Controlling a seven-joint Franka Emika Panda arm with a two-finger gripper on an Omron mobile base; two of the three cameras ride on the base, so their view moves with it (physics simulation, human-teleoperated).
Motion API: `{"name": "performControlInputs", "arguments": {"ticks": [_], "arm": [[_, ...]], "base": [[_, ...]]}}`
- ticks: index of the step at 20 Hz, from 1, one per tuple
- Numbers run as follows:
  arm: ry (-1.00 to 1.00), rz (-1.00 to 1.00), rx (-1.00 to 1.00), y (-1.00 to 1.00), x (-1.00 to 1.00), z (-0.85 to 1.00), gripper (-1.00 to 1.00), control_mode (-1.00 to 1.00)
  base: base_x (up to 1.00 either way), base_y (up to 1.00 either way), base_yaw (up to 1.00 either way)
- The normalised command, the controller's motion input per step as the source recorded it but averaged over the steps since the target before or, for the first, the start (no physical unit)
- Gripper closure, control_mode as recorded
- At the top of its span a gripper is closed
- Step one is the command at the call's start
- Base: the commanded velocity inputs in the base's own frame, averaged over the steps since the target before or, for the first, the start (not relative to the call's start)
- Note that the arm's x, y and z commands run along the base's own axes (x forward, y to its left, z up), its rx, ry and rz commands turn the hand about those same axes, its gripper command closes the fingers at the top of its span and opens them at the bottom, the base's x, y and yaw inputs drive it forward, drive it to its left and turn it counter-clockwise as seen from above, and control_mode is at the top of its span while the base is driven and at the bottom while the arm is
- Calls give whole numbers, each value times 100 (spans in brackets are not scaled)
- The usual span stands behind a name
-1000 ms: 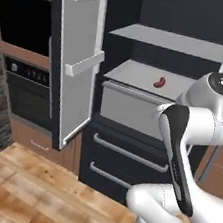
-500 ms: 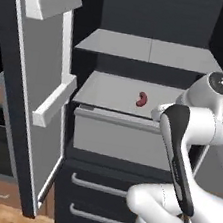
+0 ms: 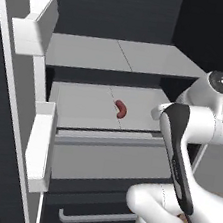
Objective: Retrieve the sausage and cheese from the fridge and place them on the cutting board on the counter.
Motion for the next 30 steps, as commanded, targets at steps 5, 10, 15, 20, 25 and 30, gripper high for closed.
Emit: {"name": "performControlInputs", "arguments": {"ticks": [5, 10, 15, 20, 25, 30], "arm": [[0, 0, 0, 0, 0, 0, -100, 100], [0, 0, 0, 0, 0, 0, -100, 100], [0, 0, 0, 0, 0, 0, -100, 100], [21, 7, -8, 6, 17, -23, -100, -100], [2, 0, 0, 21, 58, -43, -100, -100], [0, -1, 5, 35, 51, -64, -100, -100]], "base": [[78, 72, -23], [37, 15, -1], [11, 5, 1], [8, 3, 1], [0, 0, 0], [0, 0, 0]]}}
